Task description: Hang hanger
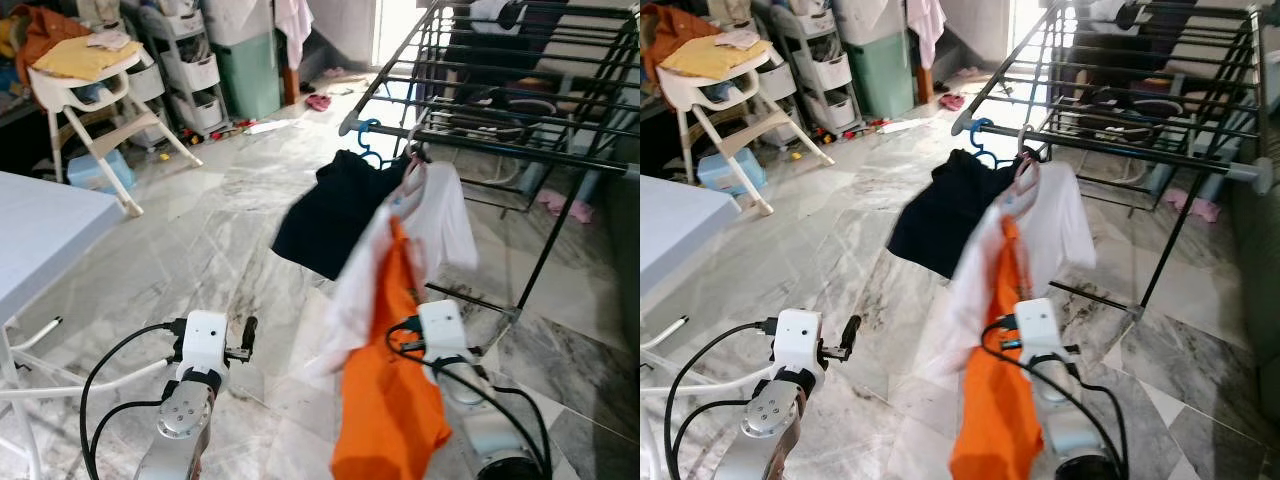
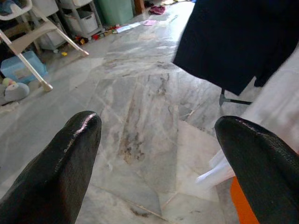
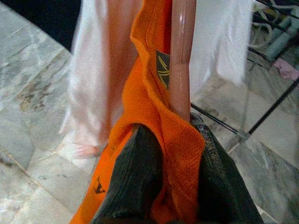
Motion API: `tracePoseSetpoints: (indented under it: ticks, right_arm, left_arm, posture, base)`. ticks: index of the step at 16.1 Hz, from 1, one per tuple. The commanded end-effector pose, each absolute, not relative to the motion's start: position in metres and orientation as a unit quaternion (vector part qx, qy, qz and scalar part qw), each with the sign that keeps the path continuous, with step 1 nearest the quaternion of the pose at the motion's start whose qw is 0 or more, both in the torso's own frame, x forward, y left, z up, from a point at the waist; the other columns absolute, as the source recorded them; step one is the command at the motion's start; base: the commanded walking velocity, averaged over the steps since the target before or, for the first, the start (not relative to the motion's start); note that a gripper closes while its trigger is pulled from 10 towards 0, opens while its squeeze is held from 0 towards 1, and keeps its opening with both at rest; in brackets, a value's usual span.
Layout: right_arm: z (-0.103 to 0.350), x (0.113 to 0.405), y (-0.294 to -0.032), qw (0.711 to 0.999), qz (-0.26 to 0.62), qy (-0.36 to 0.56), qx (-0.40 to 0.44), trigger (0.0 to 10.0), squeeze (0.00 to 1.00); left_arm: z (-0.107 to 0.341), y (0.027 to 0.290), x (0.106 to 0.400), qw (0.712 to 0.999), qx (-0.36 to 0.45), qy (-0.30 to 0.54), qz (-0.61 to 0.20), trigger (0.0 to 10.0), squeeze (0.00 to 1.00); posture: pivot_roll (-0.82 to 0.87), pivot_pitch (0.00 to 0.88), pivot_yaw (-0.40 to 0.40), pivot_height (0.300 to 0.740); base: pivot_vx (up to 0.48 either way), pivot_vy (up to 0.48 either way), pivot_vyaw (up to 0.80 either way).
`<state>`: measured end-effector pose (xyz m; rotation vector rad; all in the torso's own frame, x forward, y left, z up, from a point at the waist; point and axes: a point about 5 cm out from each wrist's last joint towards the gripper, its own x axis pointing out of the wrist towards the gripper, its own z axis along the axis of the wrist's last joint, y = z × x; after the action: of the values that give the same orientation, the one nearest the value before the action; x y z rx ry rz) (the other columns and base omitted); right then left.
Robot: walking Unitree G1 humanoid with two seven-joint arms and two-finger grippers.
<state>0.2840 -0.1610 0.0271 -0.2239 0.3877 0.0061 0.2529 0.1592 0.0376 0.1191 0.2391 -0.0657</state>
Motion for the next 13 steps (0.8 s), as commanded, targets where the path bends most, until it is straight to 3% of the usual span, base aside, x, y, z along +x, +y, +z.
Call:
tracePoseSetpoints:
  ticks: [1,4,9,13]
  right_arm:
    - [0.043,0.297,-0.163,0.982,-0.01,0.155,-0.107,10.0,0.0]
    - [0.052,0.308,-0.17,0.982,-0.028,0.137,-0.124,10.0,0.0]
    - [0.087,0.336,-0.183,0.968,-0.057,0.034,-0.243,10.0,0.0]
    - [0.081,0.34,-0.184,0.965,-0.039,0.057,-0.252,10.0,0.0]
  left_arm:
    - [0.039,0.161,0.255,0.991,0.061,0.116,-0.032,10.0,0.0]
    - [0.041,0.164,0.258,0.991,0.061,0.113,-0.033,10.0,0.0]
    - [0.042,0.164,0.257,0.991,0.068,0.109,-0.031,10.0,0.0]
    - [0.04,0.166,0.255,0.991,0.07,0.111,-0.028,10.0,0.0]
  posture:
    - [-0.06,0.001,0.074,0.74]
    - [-0.05,0.0,0.078,0.74]
    - [-0.05,0.0,0.078,0.74]
    - [-0.04,0.0,0.072,0.74]
  base:
    - [0.0,0.0,0.0]
    - [0.0,0.0,0.0]
    - [0.0,0.0,0.0]
    - [0.0,0.0,0.0]
